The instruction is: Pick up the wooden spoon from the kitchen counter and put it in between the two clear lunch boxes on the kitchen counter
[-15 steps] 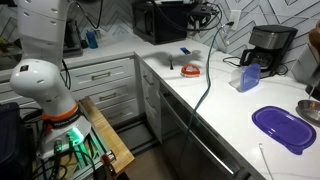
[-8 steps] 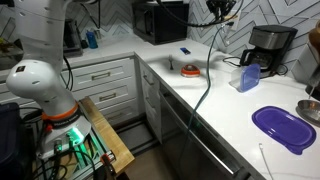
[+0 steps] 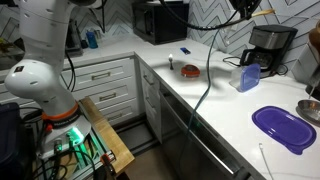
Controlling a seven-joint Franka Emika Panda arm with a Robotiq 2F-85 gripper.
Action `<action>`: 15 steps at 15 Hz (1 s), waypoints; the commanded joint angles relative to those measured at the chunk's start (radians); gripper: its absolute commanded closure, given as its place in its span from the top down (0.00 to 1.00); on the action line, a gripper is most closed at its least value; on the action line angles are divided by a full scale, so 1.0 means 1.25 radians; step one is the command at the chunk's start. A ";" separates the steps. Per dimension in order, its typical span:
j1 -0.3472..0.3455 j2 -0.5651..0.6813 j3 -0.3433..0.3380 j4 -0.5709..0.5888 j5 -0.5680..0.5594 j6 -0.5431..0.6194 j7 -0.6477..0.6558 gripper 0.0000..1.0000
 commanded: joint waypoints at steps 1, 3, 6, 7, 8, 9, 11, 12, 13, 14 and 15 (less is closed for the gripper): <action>-0.007 0.048 -0.040 0.049 -0.050 0.036 0.019 0.07; -0.007 0.060 -0.063 0.051 -0.076 0.043 0.020 0.07; -0.010 0.071 -0.088 0.038 -0.097 0.059 0.013 0.07; -0.013 0.076 -0.094 0.033 -0.098 0.073 0.008 0.07; -0.012 0.083 -0.106 0.026 -0.111 0.102 0.004 0.07; -0.015 0.087 -0.110 0.022 -0.110 0.113 0.000 0.07; -0.021 0.098 -0.116 0.006 -0.109 0.147 -0.005 0.07; -0.024 0.099 -0.117 -0.007 -0.104 0.158 -0.004 0.07; -0.026 0.103 -0.118 -0.017 -0.100 0.166 -0.002 0.07; -0.025 0.101 -0.121 -0.032 -0.100 0.169 0.005 0.07; -0.025 0.104 -0.114 -0.001 -0.096 0.147 0.000 0.26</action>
